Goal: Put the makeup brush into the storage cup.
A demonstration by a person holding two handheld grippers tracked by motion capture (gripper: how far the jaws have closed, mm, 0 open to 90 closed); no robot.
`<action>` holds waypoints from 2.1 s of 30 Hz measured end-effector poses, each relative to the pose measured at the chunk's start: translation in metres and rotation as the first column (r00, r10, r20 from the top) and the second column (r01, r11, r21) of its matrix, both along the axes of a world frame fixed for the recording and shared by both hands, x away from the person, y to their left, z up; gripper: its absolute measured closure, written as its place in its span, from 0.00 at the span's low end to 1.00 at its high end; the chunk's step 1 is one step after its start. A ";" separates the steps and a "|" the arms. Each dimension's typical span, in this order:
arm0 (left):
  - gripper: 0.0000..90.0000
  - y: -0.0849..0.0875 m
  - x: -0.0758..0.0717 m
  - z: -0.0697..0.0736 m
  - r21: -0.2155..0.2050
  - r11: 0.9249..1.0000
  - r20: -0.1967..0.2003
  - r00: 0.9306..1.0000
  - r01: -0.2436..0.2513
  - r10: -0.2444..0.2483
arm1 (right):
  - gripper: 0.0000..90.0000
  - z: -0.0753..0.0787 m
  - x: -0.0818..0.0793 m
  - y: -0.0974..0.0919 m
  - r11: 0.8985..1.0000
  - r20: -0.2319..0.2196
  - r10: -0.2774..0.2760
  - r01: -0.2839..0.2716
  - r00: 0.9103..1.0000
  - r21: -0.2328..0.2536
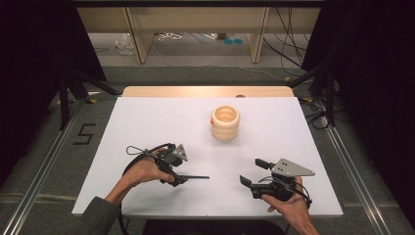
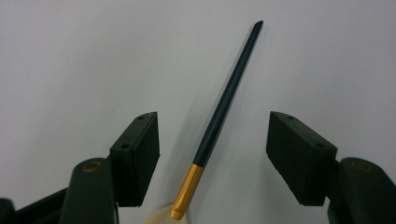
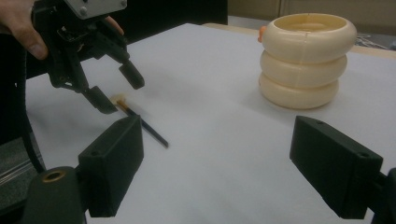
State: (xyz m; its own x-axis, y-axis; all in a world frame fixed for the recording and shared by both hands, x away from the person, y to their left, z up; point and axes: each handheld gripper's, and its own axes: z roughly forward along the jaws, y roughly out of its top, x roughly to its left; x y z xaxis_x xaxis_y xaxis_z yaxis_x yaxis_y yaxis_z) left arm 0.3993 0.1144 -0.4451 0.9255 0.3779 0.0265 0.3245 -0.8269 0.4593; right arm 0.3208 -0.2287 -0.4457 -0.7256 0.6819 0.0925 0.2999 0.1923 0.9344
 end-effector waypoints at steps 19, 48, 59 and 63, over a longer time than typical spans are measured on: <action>0.51 -0.010 0.010 -0.003 0.089 0.995 -0.031 0.998 0.048 -0.045 | 0.21 0.000 -0.002 0.001 1.000 -0.040 0.015 -0.016 0.999 -0.021; 0.71 -0.017 0.011 -0.010 0.171 0.978 -0.063 0.992 0.117 -0.107 | 0.22 0.000 -0.002 0.002 0.999 -0.057 0.036 -0.038 0.998 -0.035; 0.76 -0.017 0.013 -0.012 0.173 0.977 -0.075 0.991 0.121 -0.110 | 0.22 0.000 -0.002 0.003 0.998 -0.057 0.042 -0.044 0.997 -0.035; 0.77 -0.018 0.013 -0.014 0.186 0.973 -0.084 0.989 0.136 -0.122 | 0.22 -0.001 -0.001 0.003 0.999 -0.032 0.041 -0.042 0.999 -0.032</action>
State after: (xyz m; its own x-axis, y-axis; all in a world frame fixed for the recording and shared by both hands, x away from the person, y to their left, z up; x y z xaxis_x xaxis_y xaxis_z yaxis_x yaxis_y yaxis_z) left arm 0.4125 0.0961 -0.4594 0.9682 0.2496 0.0183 0.2357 -0.9341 0.2682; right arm 0.3195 -0.2258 -0.4470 -0.7506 0.6542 0.0935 0.3199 0.2359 0.9176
